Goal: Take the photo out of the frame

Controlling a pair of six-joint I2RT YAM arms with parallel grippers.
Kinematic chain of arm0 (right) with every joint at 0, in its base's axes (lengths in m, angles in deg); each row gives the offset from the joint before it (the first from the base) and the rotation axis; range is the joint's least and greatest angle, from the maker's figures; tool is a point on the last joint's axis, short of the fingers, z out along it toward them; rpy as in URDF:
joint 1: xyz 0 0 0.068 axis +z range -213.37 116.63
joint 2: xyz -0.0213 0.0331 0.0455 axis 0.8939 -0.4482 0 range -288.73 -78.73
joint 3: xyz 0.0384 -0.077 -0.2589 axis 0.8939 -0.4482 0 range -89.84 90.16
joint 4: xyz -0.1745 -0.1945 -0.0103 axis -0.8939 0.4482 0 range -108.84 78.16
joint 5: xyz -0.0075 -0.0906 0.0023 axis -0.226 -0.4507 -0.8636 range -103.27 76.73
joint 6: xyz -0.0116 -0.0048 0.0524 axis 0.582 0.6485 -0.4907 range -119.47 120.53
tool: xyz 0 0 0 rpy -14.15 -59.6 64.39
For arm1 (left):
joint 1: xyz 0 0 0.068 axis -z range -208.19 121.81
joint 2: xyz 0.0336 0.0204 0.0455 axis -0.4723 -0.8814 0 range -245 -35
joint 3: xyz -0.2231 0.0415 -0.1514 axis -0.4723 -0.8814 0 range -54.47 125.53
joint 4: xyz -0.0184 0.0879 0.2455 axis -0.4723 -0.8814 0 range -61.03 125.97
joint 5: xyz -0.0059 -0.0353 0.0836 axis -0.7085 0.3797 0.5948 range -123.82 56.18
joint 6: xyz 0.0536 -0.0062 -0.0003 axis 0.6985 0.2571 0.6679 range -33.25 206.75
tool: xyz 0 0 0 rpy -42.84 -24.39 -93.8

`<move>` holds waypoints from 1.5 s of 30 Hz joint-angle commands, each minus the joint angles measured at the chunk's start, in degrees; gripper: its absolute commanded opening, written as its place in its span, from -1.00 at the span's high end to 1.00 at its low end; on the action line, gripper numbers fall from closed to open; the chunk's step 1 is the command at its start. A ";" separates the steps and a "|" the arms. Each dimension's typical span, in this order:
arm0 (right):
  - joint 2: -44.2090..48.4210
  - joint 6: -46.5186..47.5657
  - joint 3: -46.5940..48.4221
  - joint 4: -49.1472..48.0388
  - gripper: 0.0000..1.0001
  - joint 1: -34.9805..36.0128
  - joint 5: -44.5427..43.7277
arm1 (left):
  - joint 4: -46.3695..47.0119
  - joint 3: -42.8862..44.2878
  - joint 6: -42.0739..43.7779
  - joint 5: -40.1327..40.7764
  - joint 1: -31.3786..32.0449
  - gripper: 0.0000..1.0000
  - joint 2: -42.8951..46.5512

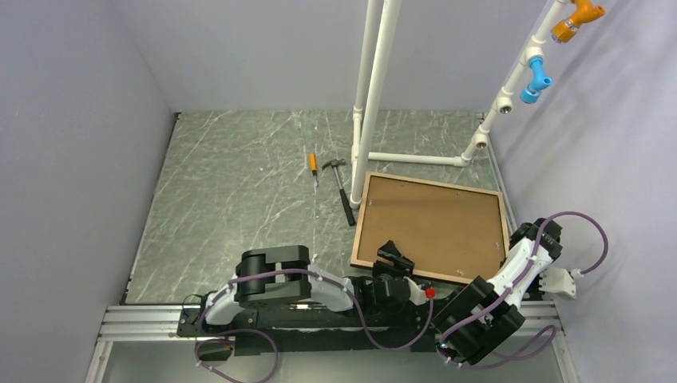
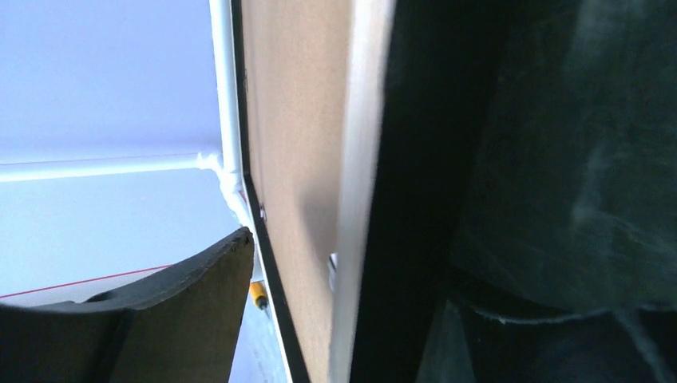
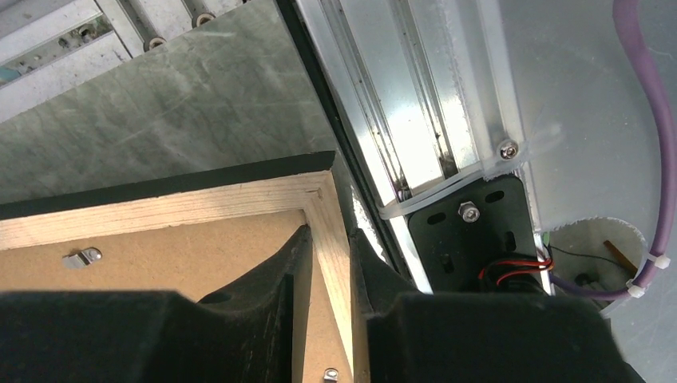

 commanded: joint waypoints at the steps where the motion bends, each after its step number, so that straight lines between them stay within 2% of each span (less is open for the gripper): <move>1: 1.34 0.69 3.48 1.55 1.00 0.08 0.52 | 9.51 -0.54 6.84 4.73 0.07 -0.26 -1.32; 7: 2.79 4.68 5.44 0.61 1.00 1.90 -0.95 | 3.91 0.64 2.32 2.65 0.04 0.37 2.15; 11: 3.94 6.12 8.12 1.27 1.00 5.40 -2.52 | 1.59 1.45 0.79 1.99 0.02 0.83 4.95; 12: 4.45 6.51 8.72 1.28 0.97 6.89 -2.55 | 1.04 1.84 0.62 2.15 0.03 0.89 5.44; 14: 5.53 7.24 9.95 1.54 0.66 9.01 -2.34 | -1.68 2.79 -1.20 1.85 0.15 0.94 6.96; 15: 6.13 7.80 10.85 1.57 0.34 10.10 -2.35 | -3.58 3.33 -2.55 1.31 0.19 0.95 7.90; 16: 6.77 8.72 12.18 2.03 -0.07 11.00 -2.67 | -6.92 4.01 -4.00 0.79 0.22 0.97 8.94; 19: 7.40 10.59 18.41 3.82 -0.58 14.19 -3.75 | -14.92 6.05 -8.37 -1.96 0.28 1.00 11.55; 20: 7.50 11.37 20.61 4.19 -0.65 15.06 -3.72 | -17.01 6.54 -9.23 -2.55 0.47 1.00 12.25; 26: 5.94 20.98 35.72 3.35 -0.74 20.29 1.77 | -33.55 12.72 -15.67 -4.64 1.08 1.00 17.59; 30: 2.41 30.24 47.54 3.63 -0.76 24.29 7.28 | -48.84 20.47 -19.42 -9.70 1.13 1.00 20.31; 34: 0.53 35.23 56.62 5.69 -0.76 27.66 9.70 | -62.33 30.27 -21.01 -15.25 1.11 1.00 19.69; 39: 0.29 35.14 62.17 6.03 -0.75 29.49 13.48 | -75.69 43.75 -20.35 -17.73 1.00 1.00 17.31; 45: -1.65 37.64 66.21 4.72 -0.77 32.06 19.67 | -83.90 55.09 -20.09 -23.99 -0.82 1.00 15.88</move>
